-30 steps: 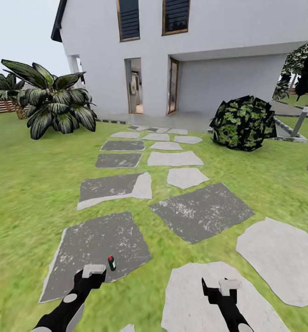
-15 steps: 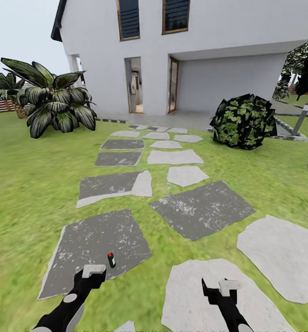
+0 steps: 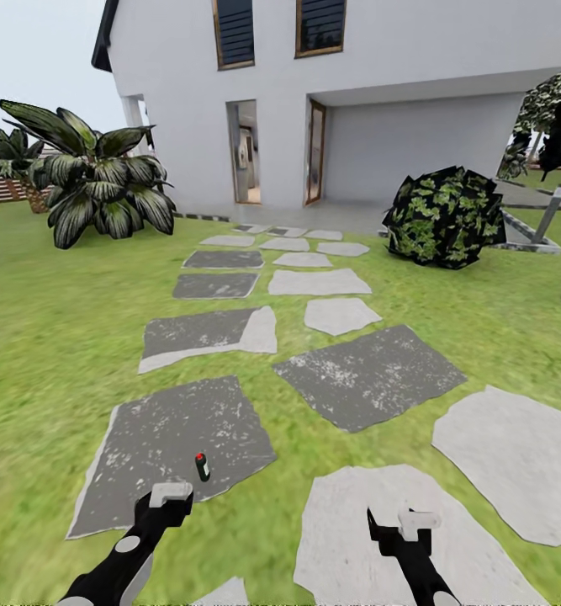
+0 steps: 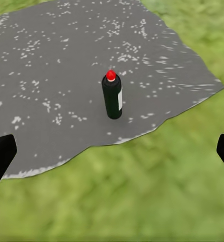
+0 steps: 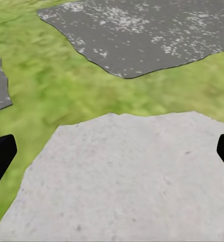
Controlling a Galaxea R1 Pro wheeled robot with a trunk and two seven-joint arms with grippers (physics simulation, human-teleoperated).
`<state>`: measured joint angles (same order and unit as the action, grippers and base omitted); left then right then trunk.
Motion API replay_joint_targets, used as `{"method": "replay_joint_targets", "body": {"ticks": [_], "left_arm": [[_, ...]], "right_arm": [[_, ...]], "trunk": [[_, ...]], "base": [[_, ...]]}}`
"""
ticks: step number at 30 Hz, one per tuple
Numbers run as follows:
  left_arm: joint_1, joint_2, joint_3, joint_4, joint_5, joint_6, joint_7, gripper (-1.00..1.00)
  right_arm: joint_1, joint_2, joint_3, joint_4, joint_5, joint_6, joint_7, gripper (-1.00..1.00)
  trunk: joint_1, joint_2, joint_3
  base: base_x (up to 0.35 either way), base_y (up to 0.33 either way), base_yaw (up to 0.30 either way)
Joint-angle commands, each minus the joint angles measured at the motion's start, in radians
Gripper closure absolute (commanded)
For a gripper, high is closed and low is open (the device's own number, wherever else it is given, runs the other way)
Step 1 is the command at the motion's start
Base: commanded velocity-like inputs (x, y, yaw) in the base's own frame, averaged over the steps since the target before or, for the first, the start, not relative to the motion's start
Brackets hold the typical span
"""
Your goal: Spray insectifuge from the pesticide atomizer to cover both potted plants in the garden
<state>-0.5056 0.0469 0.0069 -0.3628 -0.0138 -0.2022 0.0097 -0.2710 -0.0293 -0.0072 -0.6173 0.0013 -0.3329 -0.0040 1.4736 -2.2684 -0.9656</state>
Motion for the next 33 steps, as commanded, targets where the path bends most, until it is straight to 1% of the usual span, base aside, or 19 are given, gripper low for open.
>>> {"method": "replay_joint_targets", "body": {"ticks": [1,33], "left_arm": [[-0.001,0.000,0.001,0.001,-0.002,-0.003,0.001,-1.00],[-0.001,0.000,-0.001,0.001,-0.002,-0.004,0.000,-1.00]], "right_arm": [[-0.001,0.000,0.000,0.001,0.000,-0.003,0.000,-1.00],[0.000,0.000,-0.001,0.000,-0.001,-0.003,-0.001,-1.00]], "trunk": [[0.004,-0.008,-0.006],[0.126,-0.232,-0.157]], "base": [[0.000,0.000,0.000],[0.000,0.000,0.000]]}}
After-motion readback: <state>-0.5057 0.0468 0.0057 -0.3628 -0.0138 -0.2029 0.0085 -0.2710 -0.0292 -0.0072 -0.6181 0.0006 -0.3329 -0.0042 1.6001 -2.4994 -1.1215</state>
